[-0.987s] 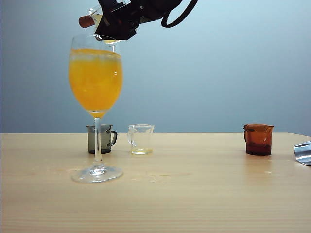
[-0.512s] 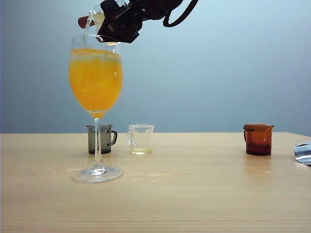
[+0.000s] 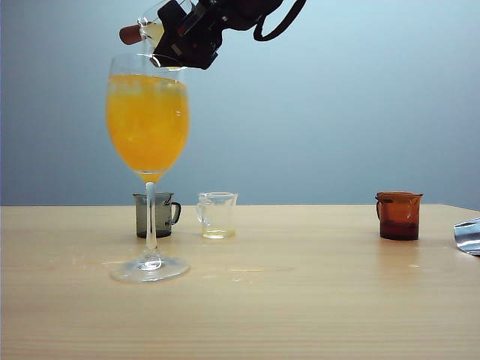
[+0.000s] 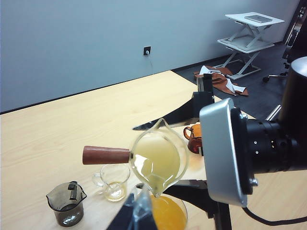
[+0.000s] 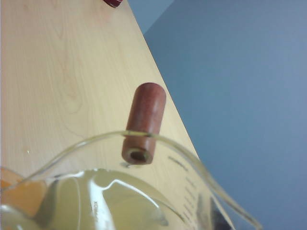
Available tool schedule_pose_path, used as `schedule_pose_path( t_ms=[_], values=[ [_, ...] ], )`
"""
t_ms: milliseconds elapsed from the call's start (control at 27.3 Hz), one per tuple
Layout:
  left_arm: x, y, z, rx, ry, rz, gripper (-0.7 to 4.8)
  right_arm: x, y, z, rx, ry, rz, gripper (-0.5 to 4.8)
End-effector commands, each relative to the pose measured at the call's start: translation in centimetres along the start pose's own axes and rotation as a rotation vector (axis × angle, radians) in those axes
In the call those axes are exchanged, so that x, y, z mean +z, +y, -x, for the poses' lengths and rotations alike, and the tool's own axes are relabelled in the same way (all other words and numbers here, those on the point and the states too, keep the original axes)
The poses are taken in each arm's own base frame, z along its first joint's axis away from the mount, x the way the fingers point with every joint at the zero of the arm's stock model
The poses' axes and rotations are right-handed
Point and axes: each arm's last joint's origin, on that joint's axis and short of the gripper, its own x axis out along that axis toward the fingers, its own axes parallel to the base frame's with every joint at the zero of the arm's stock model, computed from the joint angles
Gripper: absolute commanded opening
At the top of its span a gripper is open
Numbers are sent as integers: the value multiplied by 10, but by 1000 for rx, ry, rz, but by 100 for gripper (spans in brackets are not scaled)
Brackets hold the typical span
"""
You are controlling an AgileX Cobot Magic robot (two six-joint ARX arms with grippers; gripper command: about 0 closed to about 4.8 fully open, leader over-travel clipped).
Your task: Pick up the third measuring cup from the left, pour the pineapple juice inside into the goblet, and finally put the measuring cup back in its original place.
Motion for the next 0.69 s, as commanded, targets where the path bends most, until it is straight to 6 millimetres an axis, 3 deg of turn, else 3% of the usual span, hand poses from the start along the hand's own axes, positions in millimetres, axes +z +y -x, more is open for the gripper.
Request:
schedule_pose_path(
  t_ms=[37,695],
  values=[
    [2,-1,1,-6,-12,-3,-5,5,-5,2,-34,-30,12,94],
    [2,-1,1,-6,-12,-3,-5,5,-6,2,-52,-10,116,93]
  ],
)
